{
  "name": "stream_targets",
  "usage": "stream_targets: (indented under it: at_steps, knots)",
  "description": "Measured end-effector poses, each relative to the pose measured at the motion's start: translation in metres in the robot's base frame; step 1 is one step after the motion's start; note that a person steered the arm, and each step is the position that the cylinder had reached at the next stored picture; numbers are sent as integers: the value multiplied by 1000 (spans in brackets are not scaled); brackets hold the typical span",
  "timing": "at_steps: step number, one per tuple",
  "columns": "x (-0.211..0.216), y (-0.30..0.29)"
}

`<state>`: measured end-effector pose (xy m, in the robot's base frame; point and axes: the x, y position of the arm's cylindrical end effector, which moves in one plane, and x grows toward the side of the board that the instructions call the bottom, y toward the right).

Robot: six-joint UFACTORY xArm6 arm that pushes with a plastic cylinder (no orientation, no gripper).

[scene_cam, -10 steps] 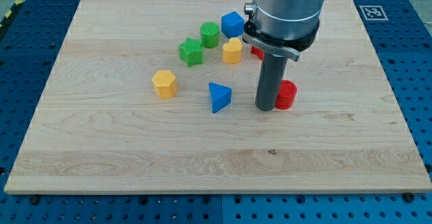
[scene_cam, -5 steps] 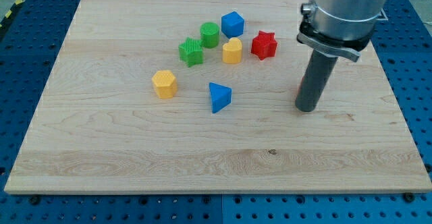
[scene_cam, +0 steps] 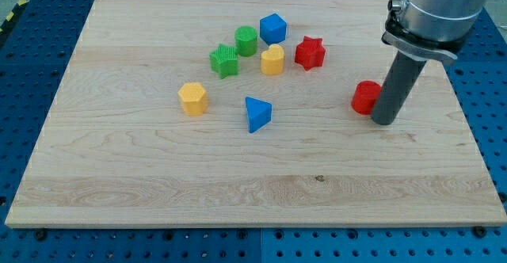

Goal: Slide the red circle towards the red star

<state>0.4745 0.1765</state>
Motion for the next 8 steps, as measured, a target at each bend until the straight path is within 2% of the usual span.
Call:
stream_targets:
  at_steps: [4,8]
  knots:
    - [-43,0]
    - [-52,-18]
